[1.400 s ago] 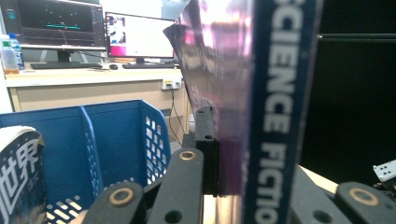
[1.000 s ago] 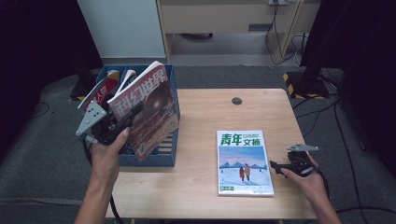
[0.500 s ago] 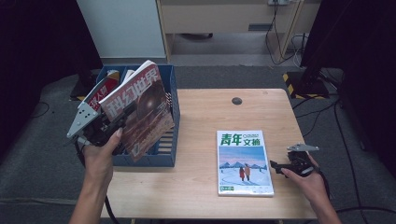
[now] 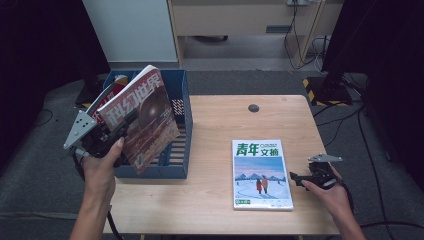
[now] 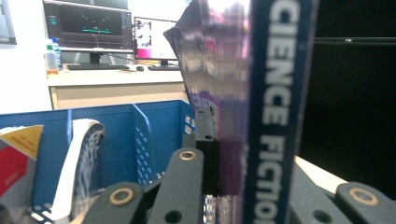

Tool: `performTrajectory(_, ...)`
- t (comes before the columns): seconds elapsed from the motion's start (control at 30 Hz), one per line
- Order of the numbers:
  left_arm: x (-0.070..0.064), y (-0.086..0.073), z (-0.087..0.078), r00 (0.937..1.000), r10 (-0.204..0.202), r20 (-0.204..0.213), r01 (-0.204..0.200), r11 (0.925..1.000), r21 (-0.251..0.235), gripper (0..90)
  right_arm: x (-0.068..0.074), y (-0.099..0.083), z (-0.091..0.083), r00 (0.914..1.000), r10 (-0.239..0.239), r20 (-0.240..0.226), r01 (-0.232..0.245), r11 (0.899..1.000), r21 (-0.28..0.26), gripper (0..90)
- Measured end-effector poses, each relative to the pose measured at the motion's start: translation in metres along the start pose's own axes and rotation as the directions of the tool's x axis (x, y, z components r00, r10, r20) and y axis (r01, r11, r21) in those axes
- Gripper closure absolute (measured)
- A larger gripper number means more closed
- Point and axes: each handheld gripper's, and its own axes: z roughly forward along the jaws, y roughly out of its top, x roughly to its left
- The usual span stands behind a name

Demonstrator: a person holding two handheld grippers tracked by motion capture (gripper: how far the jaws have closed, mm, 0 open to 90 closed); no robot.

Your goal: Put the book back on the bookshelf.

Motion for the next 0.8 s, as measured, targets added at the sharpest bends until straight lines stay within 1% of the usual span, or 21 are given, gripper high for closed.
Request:
performTrajectory(0.13,0.003,0.001,-0.002,0.9999,-0.006,-0.014,0.006,1.0,-0.005,84.1,0.001,0.0,0.0,1.0,-0.001,-0.002,0.001,1.0,0.004,10.8)
performTrajectory(0.33,0.006,0.001,-0.005,0.9992,0.0,-0.039,0.0,1.0,-0.003,84.1,0.0,0.0,0.0,1.0,-0.001,0.002,0.001,1.0,0.001,10.8)
performTrajectory(0.47,0.008,0.002,-0.008,0.9989,-0.006,-0.047,0.006,0.9999,-0.01,84.1,0.0,0.0,0.0,1.0,-0.003,-0.001,0.003,1.0,0.006,10.8)
performTrajectory(0.63,0.01,0.002,-0.01,0.9985,-0.004,-0.055,0.003,1.0,-0.009,84.1,0.0,0.0,0.0,1.0,-0.003,0.001,0.003,1.0,0.007,10.8)
performTrajectory(0.8,0.011,0.002,-0.011,0.997,-0.007,-0.077,0.006,0.9999,-0.012,84.1,0.0,0.0,0.0,1.0,-0.005,0.001,0.005,1.0,0.006,10.8)
